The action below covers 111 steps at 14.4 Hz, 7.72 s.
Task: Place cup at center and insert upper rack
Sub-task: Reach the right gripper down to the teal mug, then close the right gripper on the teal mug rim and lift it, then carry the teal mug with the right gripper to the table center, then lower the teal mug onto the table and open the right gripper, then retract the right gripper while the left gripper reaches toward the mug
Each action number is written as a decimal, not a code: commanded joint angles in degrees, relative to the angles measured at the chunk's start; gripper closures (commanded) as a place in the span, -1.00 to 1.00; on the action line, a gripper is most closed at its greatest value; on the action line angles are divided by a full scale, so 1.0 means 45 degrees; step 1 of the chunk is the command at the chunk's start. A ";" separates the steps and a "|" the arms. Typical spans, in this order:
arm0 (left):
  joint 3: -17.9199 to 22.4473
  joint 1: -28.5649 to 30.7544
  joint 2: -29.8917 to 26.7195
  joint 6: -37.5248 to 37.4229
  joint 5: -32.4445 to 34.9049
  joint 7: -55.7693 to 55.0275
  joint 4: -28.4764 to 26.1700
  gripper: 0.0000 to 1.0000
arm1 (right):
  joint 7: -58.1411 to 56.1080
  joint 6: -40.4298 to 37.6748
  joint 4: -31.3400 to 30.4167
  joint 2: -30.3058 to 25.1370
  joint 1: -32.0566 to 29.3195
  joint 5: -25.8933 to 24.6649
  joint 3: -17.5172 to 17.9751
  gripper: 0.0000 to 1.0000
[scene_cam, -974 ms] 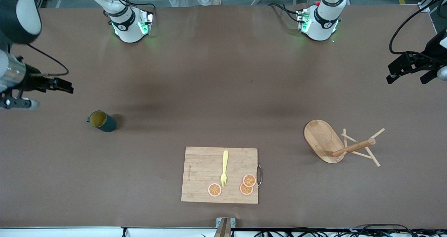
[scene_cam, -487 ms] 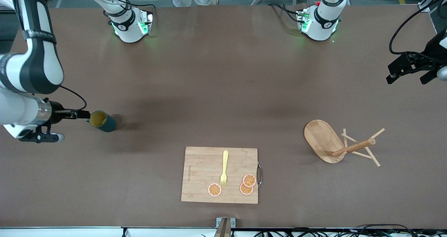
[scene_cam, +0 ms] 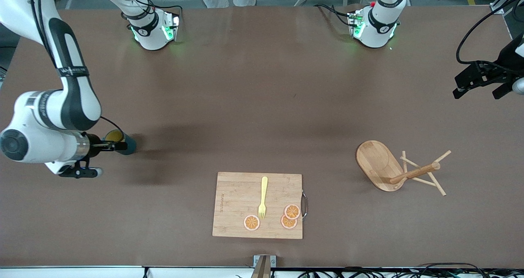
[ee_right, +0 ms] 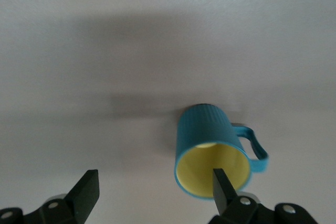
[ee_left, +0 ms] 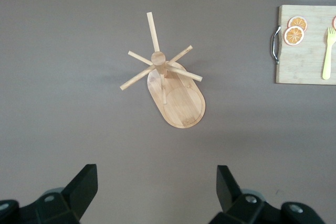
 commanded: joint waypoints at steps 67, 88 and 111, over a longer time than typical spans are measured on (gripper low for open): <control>-0.0011 -0.0057 0.0004 0.0086 0.0072 -0.0095 0.0027 -1.00 | 1.0719 0.1446 0.7717 0.5904 1.0868 0.1687 0.0109 0.99; -0.2585 -0.0057 -0.0075 -0.0051 0.0248 -0.3777 0.0027 -1.00 | 0.8620 -0.5189 0.8185 0.0594 0.5405 -0.0730 -0.0301 -1.00; -0.6886 -0.7516 0.8592 0.4148 1.0809 -2.4603 0.1565 -1.00 | -0.1135 -0.4804 0.4455 -0.3940 -0.1066 0.0008 -0.0692 -1.00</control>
